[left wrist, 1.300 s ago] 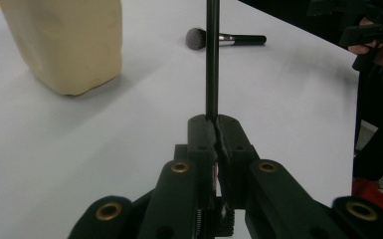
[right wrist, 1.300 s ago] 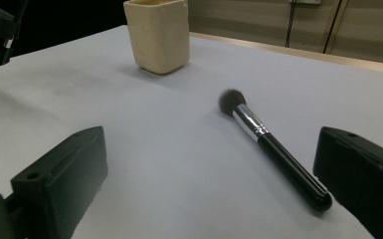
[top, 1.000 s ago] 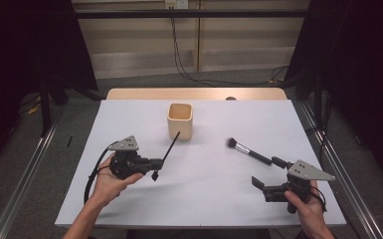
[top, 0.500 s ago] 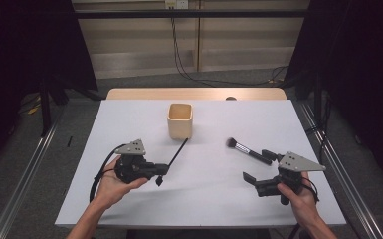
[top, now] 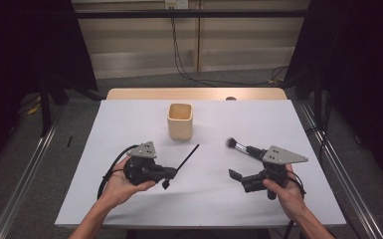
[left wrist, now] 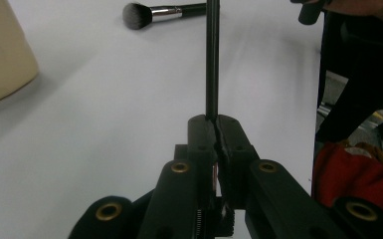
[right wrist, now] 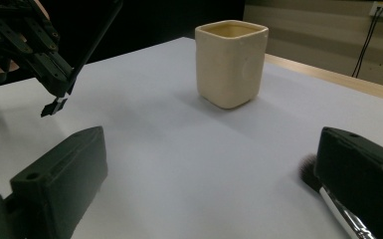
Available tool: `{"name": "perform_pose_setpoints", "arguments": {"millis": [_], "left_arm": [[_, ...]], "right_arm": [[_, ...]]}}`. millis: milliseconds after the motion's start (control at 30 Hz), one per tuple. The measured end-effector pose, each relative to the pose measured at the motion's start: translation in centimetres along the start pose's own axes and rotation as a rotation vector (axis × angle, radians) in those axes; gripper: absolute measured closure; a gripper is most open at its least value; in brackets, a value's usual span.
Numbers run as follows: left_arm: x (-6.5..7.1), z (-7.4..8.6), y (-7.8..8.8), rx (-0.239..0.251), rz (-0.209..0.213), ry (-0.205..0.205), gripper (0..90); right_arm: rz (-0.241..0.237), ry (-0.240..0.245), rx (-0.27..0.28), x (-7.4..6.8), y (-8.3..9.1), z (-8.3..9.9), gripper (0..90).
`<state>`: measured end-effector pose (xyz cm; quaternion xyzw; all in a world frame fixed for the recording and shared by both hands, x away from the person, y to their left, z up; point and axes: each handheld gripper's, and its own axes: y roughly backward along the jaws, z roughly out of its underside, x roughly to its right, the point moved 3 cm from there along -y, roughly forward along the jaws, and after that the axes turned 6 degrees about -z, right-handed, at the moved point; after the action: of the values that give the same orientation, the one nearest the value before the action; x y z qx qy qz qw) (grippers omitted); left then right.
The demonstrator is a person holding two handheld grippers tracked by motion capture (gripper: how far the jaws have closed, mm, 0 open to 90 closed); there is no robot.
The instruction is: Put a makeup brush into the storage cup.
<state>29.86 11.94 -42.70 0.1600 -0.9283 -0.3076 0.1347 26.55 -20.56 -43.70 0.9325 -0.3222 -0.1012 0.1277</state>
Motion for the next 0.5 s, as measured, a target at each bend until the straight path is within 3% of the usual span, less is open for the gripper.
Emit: {"name": "perform_pose_setpoints", "arguments": {"millis": [133,500], "left_arm": [[0.4,0.0,-0.2,-0.018,0.013,-0.014,85.9],[1.2,-0.3,-1.2,-0.086,0.054,-0.048,85.9]], "right_arm": [[-0.033,-0.005,0.005,-0.3,-0.5,-0.6,0.6],[-0.127,0.038,-0.067,-1.2,-2.1,-1.2,0.9]]}}
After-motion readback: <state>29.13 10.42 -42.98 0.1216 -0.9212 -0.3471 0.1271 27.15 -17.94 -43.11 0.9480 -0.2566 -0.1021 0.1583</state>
